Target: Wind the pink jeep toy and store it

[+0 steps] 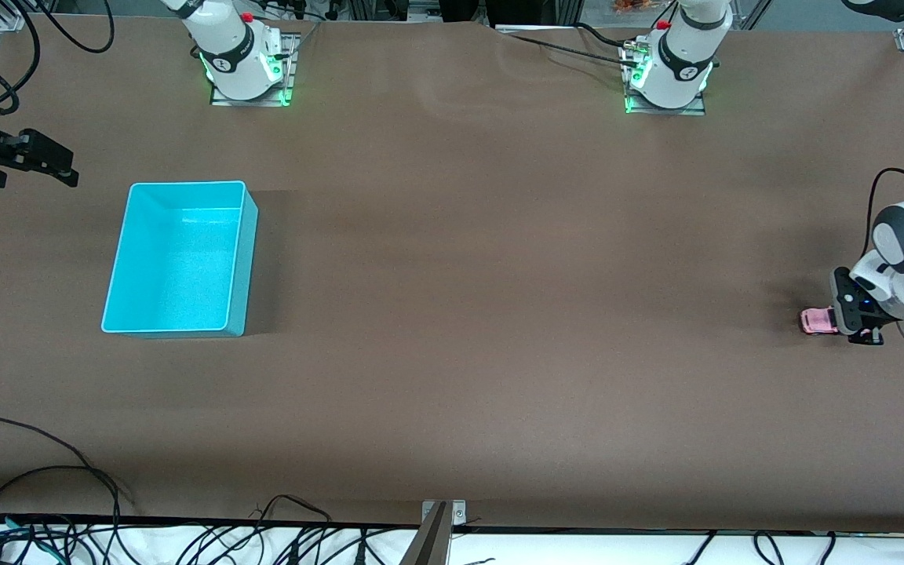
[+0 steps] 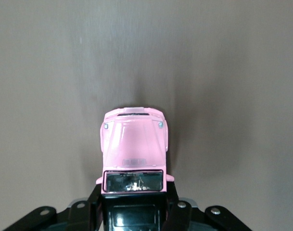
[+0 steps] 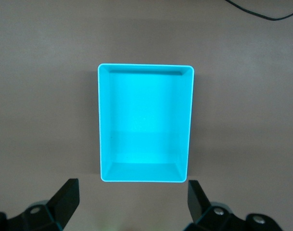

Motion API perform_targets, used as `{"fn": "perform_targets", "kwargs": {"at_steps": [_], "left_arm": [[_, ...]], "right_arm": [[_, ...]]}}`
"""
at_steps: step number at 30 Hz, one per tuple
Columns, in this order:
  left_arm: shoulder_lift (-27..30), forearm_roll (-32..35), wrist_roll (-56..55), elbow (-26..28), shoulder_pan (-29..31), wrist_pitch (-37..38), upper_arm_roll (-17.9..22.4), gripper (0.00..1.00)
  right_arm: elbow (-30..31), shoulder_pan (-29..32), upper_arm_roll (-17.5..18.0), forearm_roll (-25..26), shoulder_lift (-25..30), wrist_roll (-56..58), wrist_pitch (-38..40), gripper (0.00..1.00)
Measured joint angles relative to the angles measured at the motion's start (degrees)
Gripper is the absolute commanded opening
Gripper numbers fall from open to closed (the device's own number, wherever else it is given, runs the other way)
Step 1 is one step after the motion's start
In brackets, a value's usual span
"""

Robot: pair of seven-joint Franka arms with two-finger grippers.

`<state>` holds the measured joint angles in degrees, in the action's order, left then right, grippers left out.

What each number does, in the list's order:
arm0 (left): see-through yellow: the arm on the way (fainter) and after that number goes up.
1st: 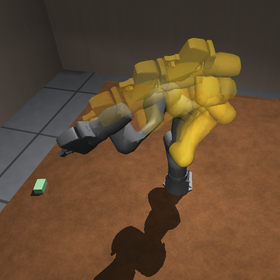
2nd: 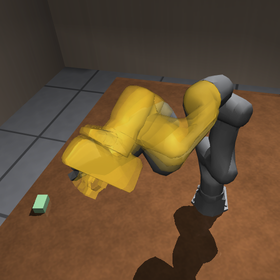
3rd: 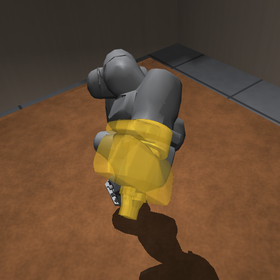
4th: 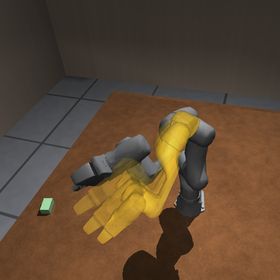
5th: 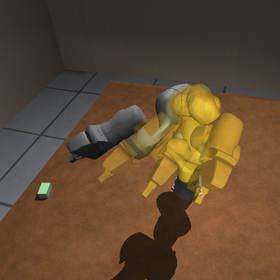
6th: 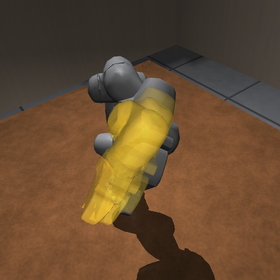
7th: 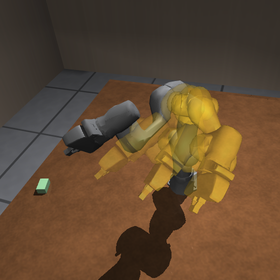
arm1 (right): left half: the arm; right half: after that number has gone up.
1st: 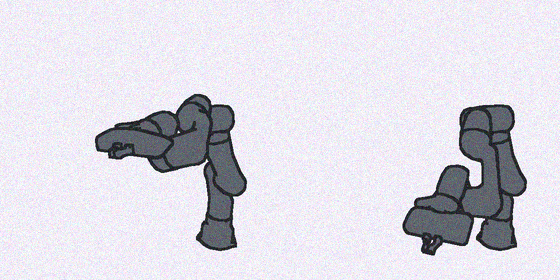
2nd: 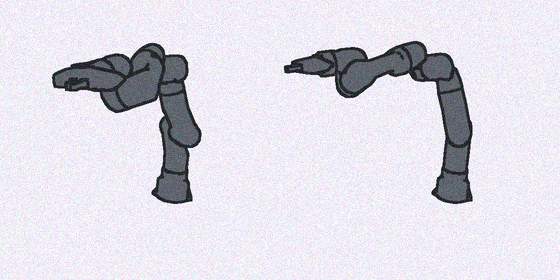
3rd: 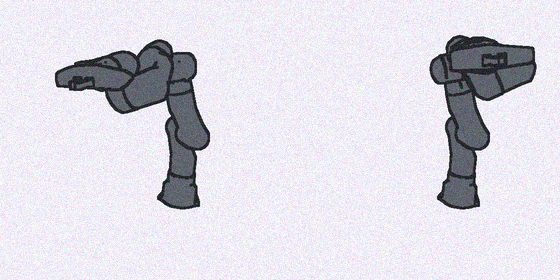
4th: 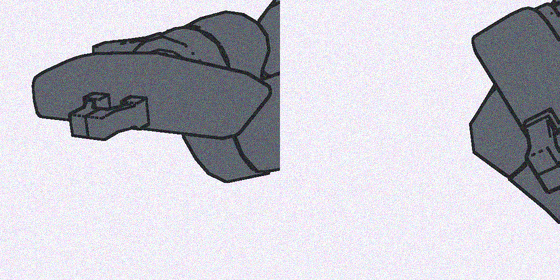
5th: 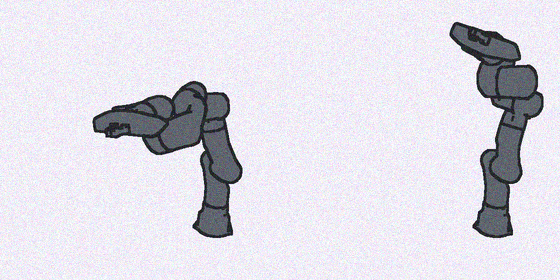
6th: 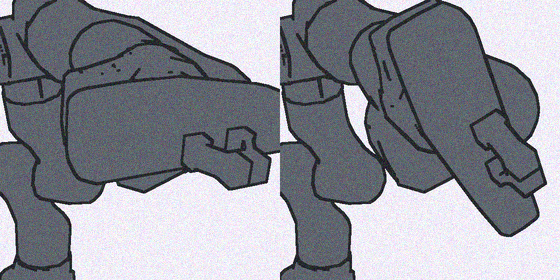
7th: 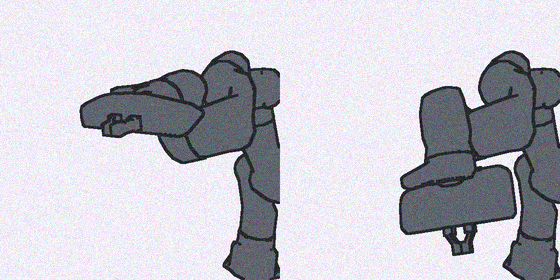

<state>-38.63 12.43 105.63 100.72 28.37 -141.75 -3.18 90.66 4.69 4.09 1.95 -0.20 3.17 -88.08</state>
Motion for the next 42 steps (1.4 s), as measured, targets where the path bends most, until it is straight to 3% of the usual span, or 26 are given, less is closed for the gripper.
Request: {"fn": "perform_targets", "kwargs": {"at_steps": [7,12,13,14,15,25,35,42], "left_arm": [[-0.6,0.0,0.7,-1.0,1.4,0.0,-0.1,0.04],[-0.7,0.0,1.7,-1.2,1.4,0.4,-0.3,0.24],[-0.7,0.0,2.0,-1.2,1.4,0.5,-0.4,0.35],[-0.7,0.0,2.3,-1.2,1.4,0.8,-0.6,0.59],[-0.7,0.0,2.6,-1.3,1.4,1.1,-0.8,1.0],[-2.3,-1.1,4.0,-3.0,1.8,4.4,-4.2,1.0],[0.4,-2.7,4.0,-13.5,2.3,24.7,-4.4,1.0],[3.9,-3.3,2.2,-15.4,2.4,29.2,-4.5,1.0]], "right_arm": [[0.0,0.0,0.0,0.0,0.0,0.0,0.0,1.0],[0.0,0.0,0.0,0.0,0.0,0.0,0.0,1.0],[0.0,0.0,0.0,0.0,0.0,0.0,0.0,1.0],[0.0,0.0,0.0,0.0,0.0,0.0,0.0,1.0],[0.0,0.0,0.0,0.0,0.0,0.0,0.0,1.0],[0.0,0.0,0.0,0.0,0.0,0.0,0.0,1.0],[0.0,0.0,0.0,0.0,0.0,0.0,0.0,1.0],[0.0,0.0,0.0,0.0,0.0,0.0,0.0,1.0]]}}
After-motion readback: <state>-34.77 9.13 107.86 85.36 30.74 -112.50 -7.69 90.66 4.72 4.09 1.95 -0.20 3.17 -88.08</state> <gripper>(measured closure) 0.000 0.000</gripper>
